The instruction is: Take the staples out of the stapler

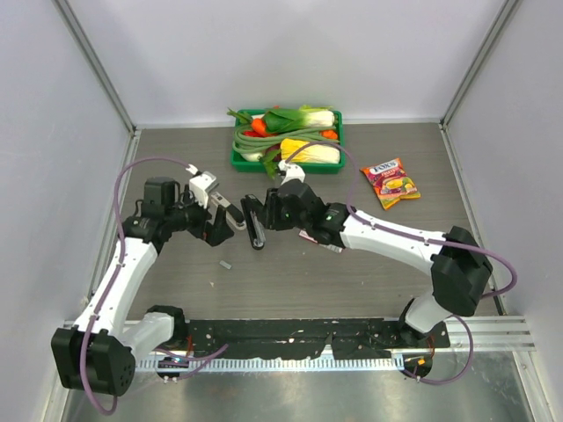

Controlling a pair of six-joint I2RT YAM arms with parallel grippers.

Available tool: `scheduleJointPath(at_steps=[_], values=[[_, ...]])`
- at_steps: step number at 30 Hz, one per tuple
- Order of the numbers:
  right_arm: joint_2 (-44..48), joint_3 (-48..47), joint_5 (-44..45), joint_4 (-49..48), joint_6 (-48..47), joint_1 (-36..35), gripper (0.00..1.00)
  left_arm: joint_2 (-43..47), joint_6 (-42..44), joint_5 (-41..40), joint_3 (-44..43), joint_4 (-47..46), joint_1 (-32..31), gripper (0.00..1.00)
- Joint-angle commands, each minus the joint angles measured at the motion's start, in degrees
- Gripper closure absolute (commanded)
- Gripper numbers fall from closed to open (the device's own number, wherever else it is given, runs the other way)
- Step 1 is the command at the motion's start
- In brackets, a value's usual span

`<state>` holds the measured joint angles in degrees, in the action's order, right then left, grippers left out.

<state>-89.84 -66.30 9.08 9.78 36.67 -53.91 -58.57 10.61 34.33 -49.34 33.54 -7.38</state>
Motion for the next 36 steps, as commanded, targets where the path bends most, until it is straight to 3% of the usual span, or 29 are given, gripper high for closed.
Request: scheduleJointPath(at_steps=[1,5,11,16,27,36], values=[[5.81,0.73,0.50,-8.72,3.15,-0.23,0.87,2.14,3.27,2.85,1.00,2.67,-0.88,0.00],[8.71,1.26,0.85,-8.99,3.59,-0.14,0.87,2.23,4.59,5.48,1.53,3.81,-1.50,0.00],[13.54,3.46,0.68,-15.66,6.75,-0.23,0.87,1.88,4.16,16.72,2.50,5.04,-2.03,0.00],[15.05,4.16,1.46,-19.53,8.60,-1.11,0.87,1.09,-1.03,22.71,2.23,3.11,-2.38,0.00],[14.96,5.66,0.59,-23.14,10.53,-2.52,0.88,-1.02,0.90,18.42,-0.40,2.59,-4.05,0.00],[16.10,8.73,-1.34,-25.86,14.13,-3.13,0.89,-0.59,5.65,12.52,3.11,-0.23,-4.05,0.00]])
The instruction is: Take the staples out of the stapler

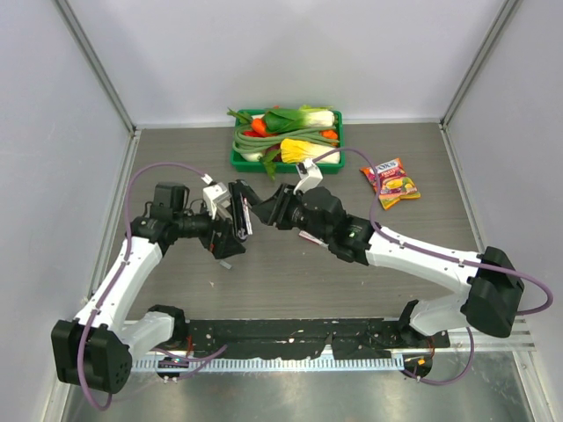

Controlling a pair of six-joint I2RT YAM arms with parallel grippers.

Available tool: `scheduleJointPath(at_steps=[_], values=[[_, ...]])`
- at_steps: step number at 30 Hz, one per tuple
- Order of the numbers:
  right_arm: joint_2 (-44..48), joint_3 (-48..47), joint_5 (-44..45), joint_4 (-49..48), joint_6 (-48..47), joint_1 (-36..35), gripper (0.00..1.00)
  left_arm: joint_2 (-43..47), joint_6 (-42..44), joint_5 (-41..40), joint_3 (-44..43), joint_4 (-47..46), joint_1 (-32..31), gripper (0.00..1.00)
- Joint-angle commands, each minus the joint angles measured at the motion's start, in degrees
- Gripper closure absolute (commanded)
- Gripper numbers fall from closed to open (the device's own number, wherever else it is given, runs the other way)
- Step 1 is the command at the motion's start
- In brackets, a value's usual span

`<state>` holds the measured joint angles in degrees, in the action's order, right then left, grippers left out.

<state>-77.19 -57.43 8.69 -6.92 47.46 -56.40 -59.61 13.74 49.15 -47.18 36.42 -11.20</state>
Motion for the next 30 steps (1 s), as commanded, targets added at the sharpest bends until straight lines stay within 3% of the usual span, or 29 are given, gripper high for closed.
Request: scheduleJointPath(at_steps=[1,9,19,25,29,30], values=[[3.45,0.03,-0.87,-9.17,3.43,-0.81,0.89,0.55,2.44,-2.65,0.77,-3.38,-0.22,0.01],[3.10,1.27,-1.04,-11.10,4.66,-1.78,0.89,0.55,2.96,-2.91,-0.28,-3.11,-0.22,0.19],[2.48,1.09,-1.48,-12.94,5.80,-2.48,0.89,0.99,1.56,-1.51,-0.02,-2.94,-0.22,0.21],[3.44,2.41,-1.74,-13.38,6.50,-2.57,0.89,1.26,5.68,-3.52,0.33,-1.36,-0.22,0.44],[3.10,3.11,-3.94,-14.00,7.64,-2.57,0.89,1.43,7.96,-5.81,0.33,-0.74,-0.22,0.69],[2.75,3.63,-4.73,-14.26,7.91,-2.66,0.89,1.43,8.93,-6.42,0.25,-0.31,-0.22,0.70]])
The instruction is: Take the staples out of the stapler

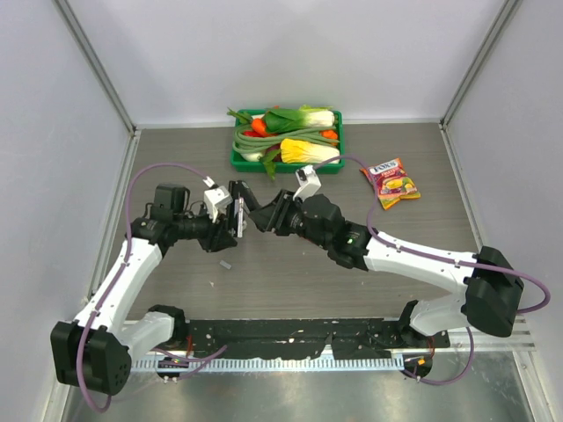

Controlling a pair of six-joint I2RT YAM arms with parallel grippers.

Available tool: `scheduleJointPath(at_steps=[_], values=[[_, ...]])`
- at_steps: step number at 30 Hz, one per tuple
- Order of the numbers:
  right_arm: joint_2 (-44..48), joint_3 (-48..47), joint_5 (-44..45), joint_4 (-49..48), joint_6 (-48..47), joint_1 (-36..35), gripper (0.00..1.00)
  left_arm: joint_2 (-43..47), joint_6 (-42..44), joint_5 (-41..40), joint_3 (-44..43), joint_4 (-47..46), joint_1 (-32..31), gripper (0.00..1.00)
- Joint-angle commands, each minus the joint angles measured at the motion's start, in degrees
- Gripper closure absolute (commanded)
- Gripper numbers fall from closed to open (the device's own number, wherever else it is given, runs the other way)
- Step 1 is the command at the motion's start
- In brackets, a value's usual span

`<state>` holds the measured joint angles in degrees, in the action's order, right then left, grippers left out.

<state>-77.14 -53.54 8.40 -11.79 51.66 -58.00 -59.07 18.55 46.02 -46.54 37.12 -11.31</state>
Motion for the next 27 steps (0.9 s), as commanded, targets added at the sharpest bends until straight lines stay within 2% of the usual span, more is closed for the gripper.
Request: scheduleJointPath(at_steps=[1,6,10,11,14,21,27], values=[[2.53,0.10,-5.58,-9.39,3.97,-1.07,0.89,0.97,6.48,-4.09,-0.48,-0.65,-0.11,0.70],[1.65,2.82,-11.12,-9.83,3.28,-1.24,0.89,1.76,13.87,-12.43,0.66,0.32,-0.11,0.77],[-1.42,2.74,-17.88,-9.21,1.08,-1.24,0.89,2.99,17.83,-17.53,3.12,-4.06,-0.03,0.81],[-1.87,2.91,-19.81,-8.95,0.47,-1.24,0.89,2.91,18.54,-18.59,3.47,-4.86,-0.11,0.88],[-2.57,4.32,-21.58,-10.09,-0.15,-1.50,0.90,2.99,21.69,-21.32,4.35,-6.80,-0.11,0.96],[-1.34,7.39,-22.11,-11.24,-5.16,-2.38,0.91,4.22,26.79,-25.80,10.32,-14.53,-0.11,1.00],[-0.46,9.77,-21.68,-10.88,-8.68,-2.56,0.91,5.28,30.14,-28.79,14.37,-21.82,-0.11,1.00]])
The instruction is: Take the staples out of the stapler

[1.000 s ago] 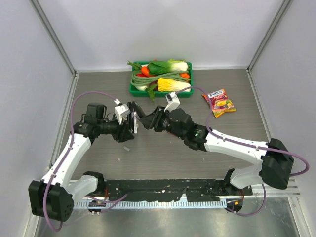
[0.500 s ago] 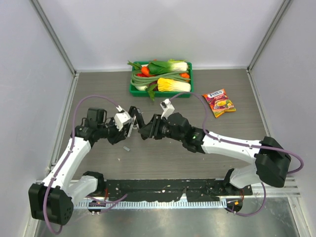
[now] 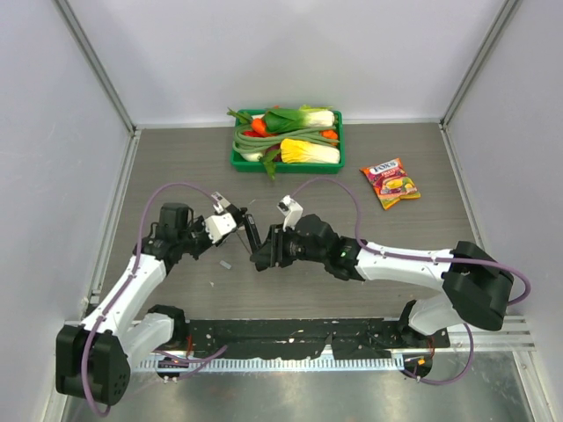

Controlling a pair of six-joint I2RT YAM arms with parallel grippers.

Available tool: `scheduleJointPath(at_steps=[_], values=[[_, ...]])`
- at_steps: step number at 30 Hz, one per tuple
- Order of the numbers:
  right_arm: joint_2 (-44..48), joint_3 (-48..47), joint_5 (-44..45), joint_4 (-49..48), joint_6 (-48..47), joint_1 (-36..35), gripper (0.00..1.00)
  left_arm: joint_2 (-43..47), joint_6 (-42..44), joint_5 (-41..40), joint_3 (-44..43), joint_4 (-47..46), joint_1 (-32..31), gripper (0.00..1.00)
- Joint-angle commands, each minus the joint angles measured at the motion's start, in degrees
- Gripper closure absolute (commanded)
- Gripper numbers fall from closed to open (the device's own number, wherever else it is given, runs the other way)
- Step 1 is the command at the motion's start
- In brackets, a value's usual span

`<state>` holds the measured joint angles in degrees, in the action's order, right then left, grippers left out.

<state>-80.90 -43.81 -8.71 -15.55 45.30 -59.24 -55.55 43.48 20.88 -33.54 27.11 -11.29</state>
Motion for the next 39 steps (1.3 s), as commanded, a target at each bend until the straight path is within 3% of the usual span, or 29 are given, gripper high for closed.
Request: scheduleJointPath(at_steps=[1,15,28,35,38,39], values=[[3.30,0.22,-4.39,-7.12,-2.58,-1.31,0.91,1.85,5.73,-3.74,1.81,-12.69,-0.14,1.00],[3.91,1.27,-2.72,-2.65,-6.97,-2.46,0.94,2.11,11.71,-7.26,8.40,-26.40,-0.14,1.00],[4.79,2.51,-0.79,-0.18,-8.38,-3.51,0.94,2.55,11.80,-5.50,8.84,-26.59,-0.14,1.00],[7.34,-4.33,8.06,4.11,-10.75,-3.51,0.96,2.82,3.82,-1.29,1.04,-15.27,-0.58,0.97],[7.69,-10.04,14.84,9.47,-14.53,-3.42,0.99,2.38,1.87,3.36,-3.97,-3.35,-0.84,0.88],[7.60,-11.37,18.34,10.62,-15.84,-3.16,0.99,2.29,2.04,6.07,-5.12,-0.51,-0.93,0.76]])
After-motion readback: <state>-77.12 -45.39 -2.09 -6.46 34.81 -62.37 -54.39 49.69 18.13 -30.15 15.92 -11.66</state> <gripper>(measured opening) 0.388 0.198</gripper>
